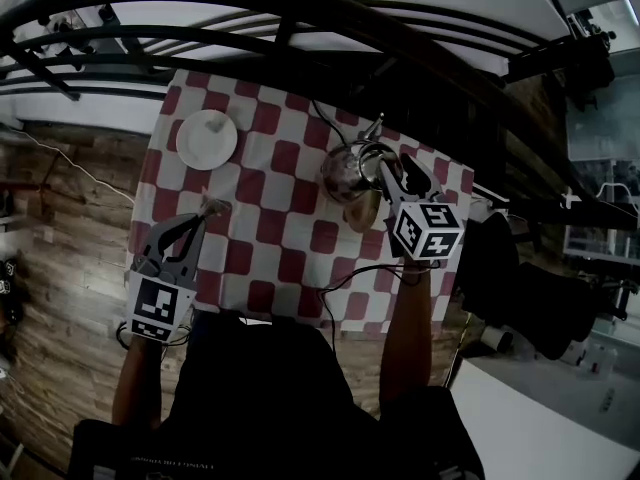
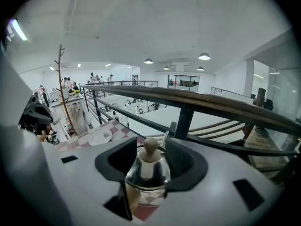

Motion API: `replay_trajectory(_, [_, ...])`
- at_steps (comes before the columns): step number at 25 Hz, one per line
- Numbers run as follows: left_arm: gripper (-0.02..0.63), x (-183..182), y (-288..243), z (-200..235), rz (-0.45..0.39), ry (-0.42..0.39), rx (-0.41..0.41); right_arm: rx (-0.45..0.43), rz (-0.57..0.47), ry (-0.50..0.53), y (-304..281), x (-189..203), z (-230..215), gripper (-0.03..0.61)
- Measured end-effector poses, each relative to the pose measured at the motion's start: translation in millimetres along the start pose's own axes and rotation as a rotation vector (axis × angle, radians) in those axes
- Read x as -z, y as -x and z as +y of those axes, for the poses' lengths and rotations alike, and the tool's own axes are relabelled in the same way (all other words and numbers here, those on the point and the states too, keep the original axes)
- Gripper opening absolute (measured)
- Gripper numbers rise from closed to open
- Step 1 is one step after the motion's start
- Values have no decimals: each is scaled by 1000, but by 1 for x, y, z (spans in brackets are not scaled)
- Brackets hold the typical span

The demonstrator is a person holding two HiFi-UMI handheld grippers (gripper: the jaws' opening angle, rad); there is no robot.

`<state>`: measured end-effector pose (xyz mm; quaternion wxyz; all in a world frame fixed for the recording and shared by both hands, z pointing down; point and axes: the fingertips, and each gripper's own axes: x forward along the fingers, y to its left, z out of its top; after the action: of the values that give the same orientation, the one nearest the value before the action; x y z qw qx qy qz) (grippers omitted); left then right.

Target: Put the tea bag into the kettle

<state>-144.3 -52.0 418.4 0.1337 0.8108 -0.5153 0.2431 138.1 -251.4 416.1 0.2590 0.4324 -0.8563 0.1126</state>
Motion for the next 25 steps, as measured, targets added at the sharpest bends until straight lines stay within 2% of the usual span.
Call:
replay_trajectory(9, [3, 6, 17, -40, 4, 28, -76, -62, -19, 51, -4, 5, 0, 179])
replay_trajectory(16, [3, 6, 27, -56, -2, 33, -97, -85, -32, 75, -6, -3, 3, 176])
replay_trajectory(19, [3, 2, 28, -57, -11, 27, -104, -81, -39, 83, -7, -4, 2, 107])
replay_trajectory(25, [3, -3, 30, -59, -12, 20, -102, -75, -73, 104, -3, -7, 3, 103])
